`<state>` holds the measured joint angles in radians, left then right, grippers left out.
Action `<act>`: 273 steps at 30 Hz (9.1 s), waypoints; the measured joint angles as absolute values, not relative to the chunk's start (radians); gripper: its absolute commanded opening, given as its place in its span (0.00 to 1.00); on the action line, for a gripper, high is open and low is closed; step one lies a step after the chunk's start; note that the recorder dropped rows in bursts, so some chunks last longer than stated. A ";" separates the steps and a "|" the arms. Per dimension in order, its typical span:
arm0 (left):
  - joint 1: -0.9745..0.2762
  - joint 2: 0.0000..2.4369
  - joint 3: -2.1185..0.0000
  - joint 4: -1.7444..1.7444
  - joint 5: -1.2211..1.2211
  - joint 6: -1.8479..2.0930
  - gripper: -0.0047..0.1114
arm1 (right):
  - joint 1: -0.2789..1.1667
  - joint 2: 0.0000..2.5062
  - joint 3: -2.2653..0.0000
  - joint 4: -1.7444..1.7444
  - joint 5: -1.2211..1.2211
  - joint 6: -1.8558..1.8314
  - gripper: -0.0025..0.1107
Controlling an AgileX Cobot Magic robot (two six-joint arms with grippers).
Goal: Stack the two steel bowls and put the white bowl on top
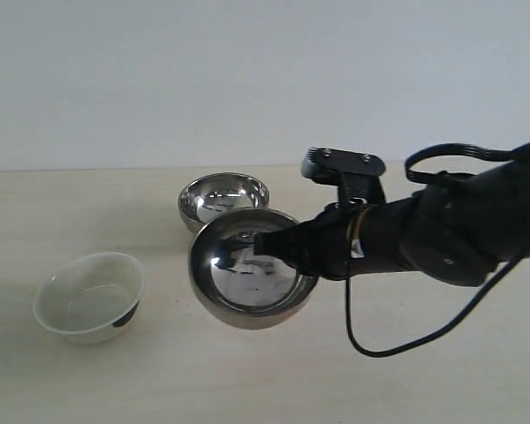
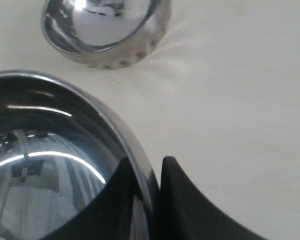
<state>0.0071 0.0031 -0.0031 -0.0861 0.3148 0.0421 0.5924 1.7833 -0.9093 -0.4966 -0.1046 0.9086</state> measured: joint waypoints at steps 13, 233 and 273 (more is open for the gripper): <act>0.007 0.003 -0.003 -0.086 0.315 0.042 0.07 | 0.671 1.922 -1.034 -0.492 -0.027 0.934 0.02; 0.007 0.003 -0.003 -0.086 0.315 0.042 0.07 | 0.659 1.858 -1.351 0.195 0.539 -0.122 0.02; 0.007 0.003 -0.003 -0.086 0.315 0.042 0.07 | 0.885 1.914 -1.248 0.141 0.418 -0.059 0.02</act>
<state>0.0071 0.0031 -0.0031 -0.0861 0.3148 0.0421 0.8852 1.9136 -1.2483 0.1409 0.4178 -0.0589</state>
